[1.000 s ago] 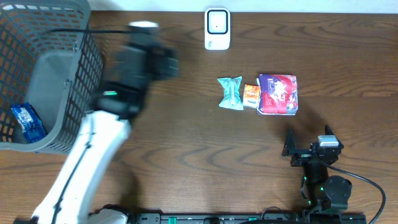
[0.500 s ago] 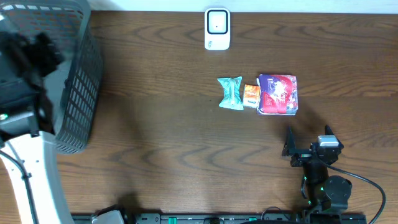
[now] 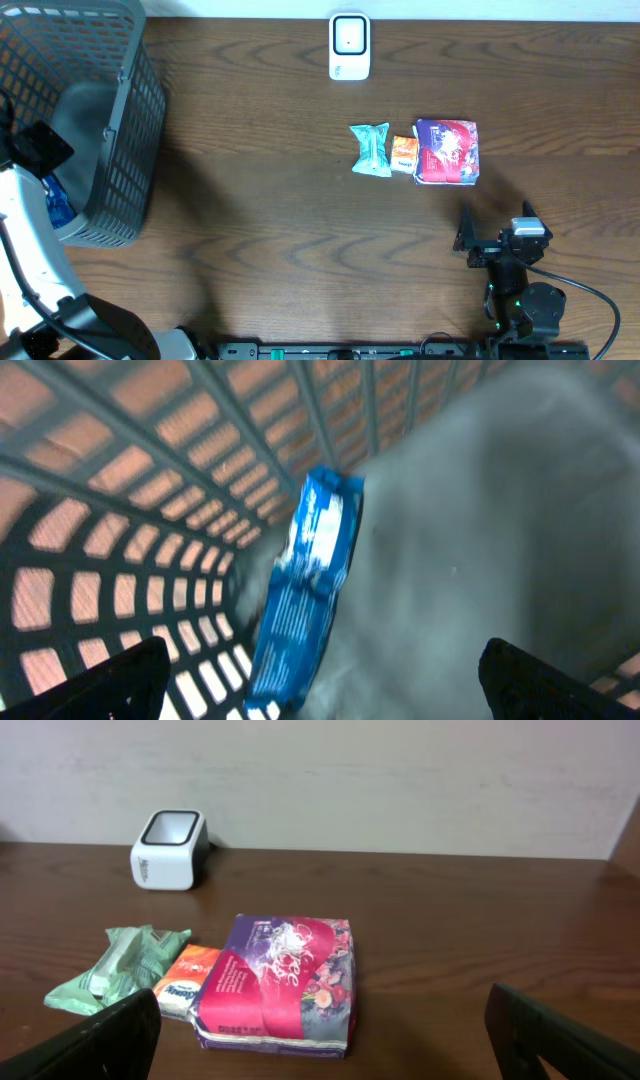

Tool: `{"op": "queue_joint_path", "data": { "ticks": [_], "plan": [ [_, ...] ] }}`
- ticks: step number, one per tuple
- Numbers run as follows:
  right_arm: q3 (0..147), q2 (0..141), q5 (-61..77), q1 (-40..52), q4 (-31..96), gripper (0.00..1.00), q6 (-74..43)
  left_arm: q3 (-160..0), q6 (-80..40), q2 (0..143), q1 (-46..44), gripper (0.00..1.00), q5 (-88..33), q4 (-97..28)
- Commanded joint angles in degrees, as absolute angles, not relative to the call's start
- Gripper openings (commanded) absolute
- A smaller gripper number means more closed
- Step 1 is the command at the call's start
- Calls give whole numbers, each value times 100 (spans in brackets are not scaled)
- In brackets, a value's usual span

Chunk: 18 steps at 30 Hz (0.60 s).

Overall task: Scan the item barcode
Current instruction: 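Move the left gripper back into the basket and grasp the blue snack bar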

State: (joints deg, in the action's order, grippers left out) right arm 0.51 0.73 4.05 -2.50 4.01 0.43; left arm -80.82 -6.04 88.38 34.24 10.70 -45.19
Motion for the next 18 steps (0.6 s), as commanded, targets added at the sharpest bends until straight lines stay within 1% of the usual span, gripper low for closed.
{"op": "queue_joint_path", "data": {
  "ticks": [1, 7, 13, 14, 16, 18],
  "plan": [
    [36, 49, 419, -281, 410, 99, -38, -8042, -558, 9002, 3439, 98, 1219, -4626],
    [36, 49, 419, -279, 410, 99, -38, -7802, -558, 9432, 3448, 98, 1846, -4644],
    [36, 49, 419, -281, 410, 99, -38, -7660, -626, 9865, 3465, 99, 1865, -4646],
    [36, 49, 419, -281, 410, 99, -36, -7660, -626, 9942, 3465, 97, 1850, -4648],
    [36, 49, 419, -281, 410, 99, -36, -7660, -650, 10055, 3465, 89, 1850, -4646],
    [36, 49, 419, -281, 410, 99, -38, -7660, -670, 10158, 3470, 88, 1852, -4626]
  ]
}}
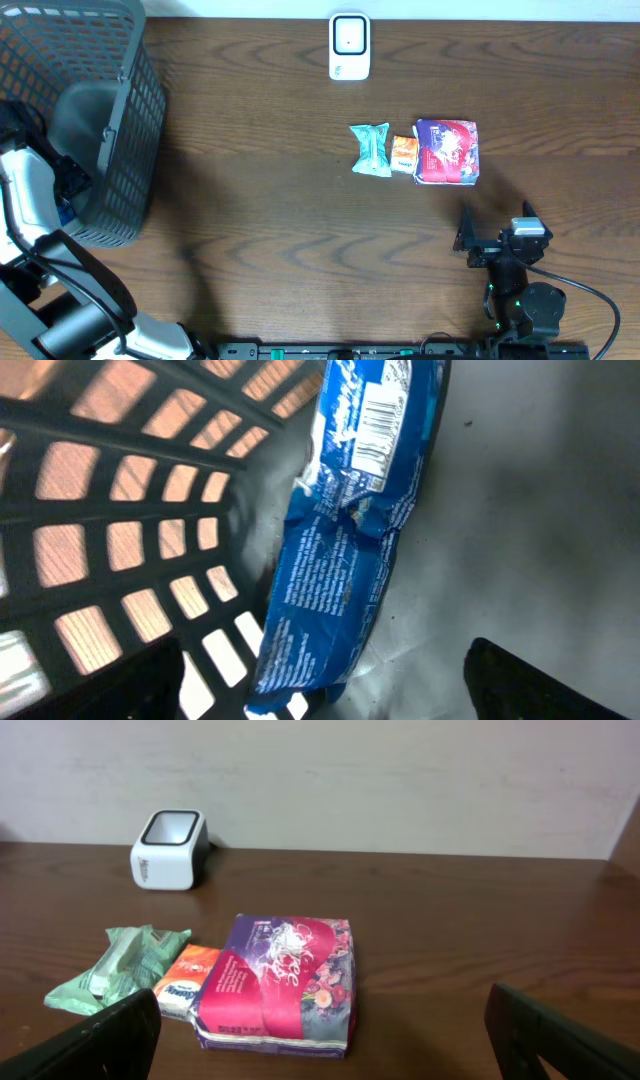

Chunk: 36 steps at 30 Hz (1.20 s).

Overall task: Scan the item barcode
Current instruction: 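Move the left gripper back into the basket and grasp the blue snack bar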

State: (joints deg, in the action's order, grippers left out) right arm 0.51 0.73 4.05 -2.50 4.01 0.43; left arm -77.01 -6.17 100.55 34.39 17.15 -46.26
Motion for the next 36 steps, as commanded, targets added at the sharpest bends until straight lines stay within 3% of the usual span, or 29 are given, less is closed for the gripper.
{"op": "queue_joint_path", "data": {
  "ticks": [1, 19, 24, 33, 36],
  "plan": [
    [36, 49, 419, -279, 410, 99, -38, -7660, -670, 10208, 3476, 88, 1852, -4615],
    [36, 49, 419, -281, 410, 99, -38, -7660, -773, 11128, 3931, 88, 1433, -4392],
    [36, 49, 419, -281, 410, 99, -36, -7660, -731, 11229, 3946, 86, 775, -4250],
    [36, 49, 419, -281, 410, 99, -38, -7660, -731, 11299, 3946, 53, 642, -4270],
    [36, 49, 419, -279, 410, 99, -38, -7660, -731, 11306, 3946, 31, 642, -4320]
  ]
}}
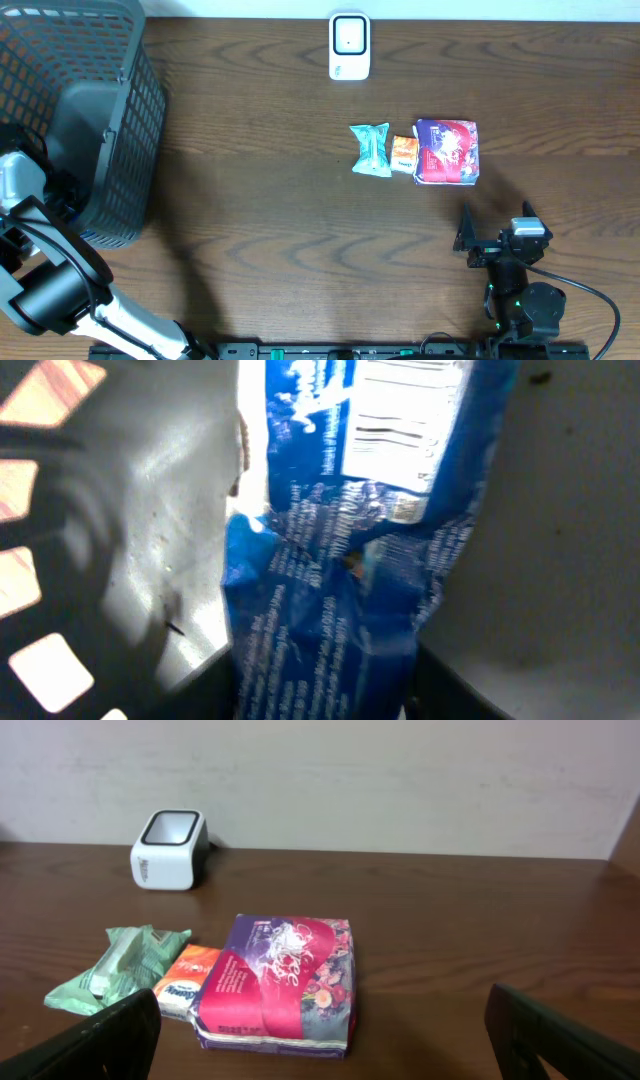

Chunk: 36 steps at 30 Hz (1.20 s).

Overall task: Scan the item barcode
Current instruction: 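Move the left gripper back into the basket and grasp the blue snack bar, then carry the blue snack bar out and set it left of the wipes pack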

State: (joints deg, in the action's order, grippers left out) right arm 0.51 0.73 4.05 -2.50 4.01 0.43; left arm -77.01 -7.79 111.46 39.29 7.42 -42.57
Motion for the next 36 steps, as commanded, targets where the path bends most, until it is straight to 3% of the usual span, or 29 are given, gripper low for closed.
{"op": "queue_joint_path", "data": {
  "ticks": [1, 2, 3, 12, 20, 32, 36],
  "plan": [
    [36, 49, 419, -281, 410, 99, -38, -7660, -731, 11306, 3946, 24, 642, -4324],
    [36, 49, 419, -281, 410, 99, -38, -7660, -731, 11306, 3946, 13, 642, -4340],
    [36, 49, 419, -281, 410, 99, -36, -7660, -731, 11306, 3946, 8, 644, -4353],
    [36, 49, 419, -281, 410, 99, -38, -7837, -932, 10875, 3907, 7, 659, -4456],
    [36, 49, 419, -281, 410, 99, -36, -8055, -932, 9045, 3393, 7, 637, -3837],
    [36, 49, 419, -281, 410, 99, -38, -8055, -1017, 6711, 1726, 7, 589, -3098],
    [36, 49, 419, -279, 410, 99, -36, -8055, -1017, 6381, 878, 7, -266, -3096]
  ]
}}
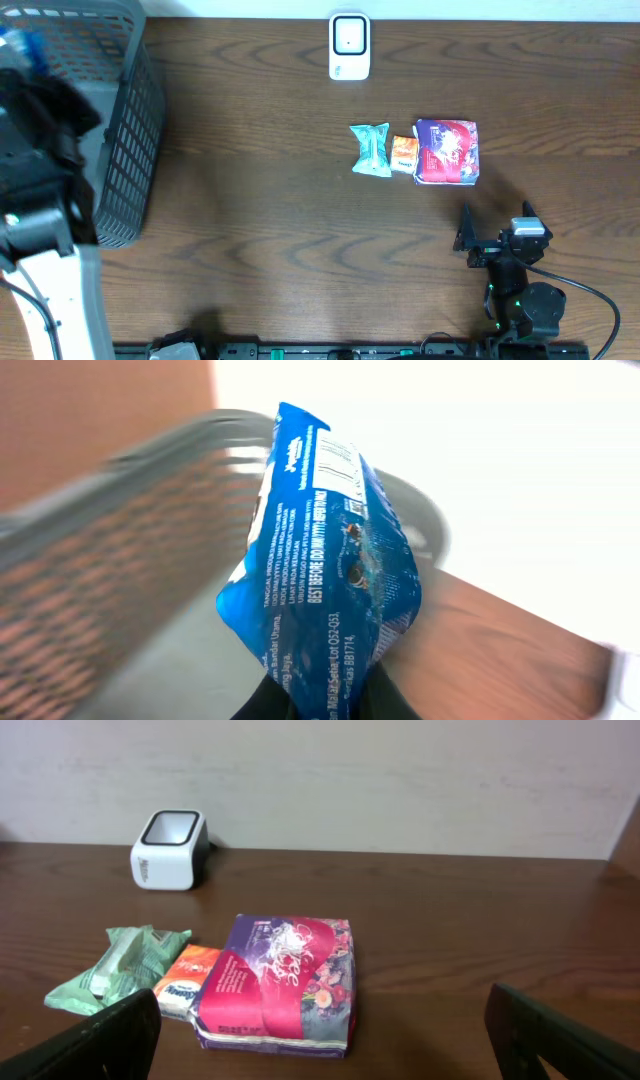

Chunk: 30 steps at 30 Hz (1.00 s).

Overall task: Scan the item barcode
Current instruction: 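Carry the blue snack bar out and set it left of the wipes pack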

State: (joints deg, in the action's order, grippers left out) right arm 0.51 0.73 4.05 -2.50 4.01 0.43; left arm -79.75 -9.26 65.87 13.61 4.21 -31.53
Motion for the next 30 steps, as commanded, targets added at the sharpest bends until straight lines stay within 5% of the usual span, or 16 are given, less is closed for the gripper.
{"op": "queue_joint_path", "data": {
  "ticks": [1, 5, 13, 30],
  "plan": [
    [36, 49, 421, -279, 410, 99, -38, -8055, -1017, 6361, 644, 8, -574, -3096],
    [36, 49, 419, -281, 410, 99, -38, -8025, -1011, 6547, -357, 7, -1621, -3098],
    [36, 49, 419, -279, 410, 99, -38, -7931, -733, 7970, -1791, 7, -1688, -3135],
    [36, 49, 419, -279, 410, 99, -38, -7931, -2965, 10777, -2167, 7, -1000, -2211]
  ]
}}
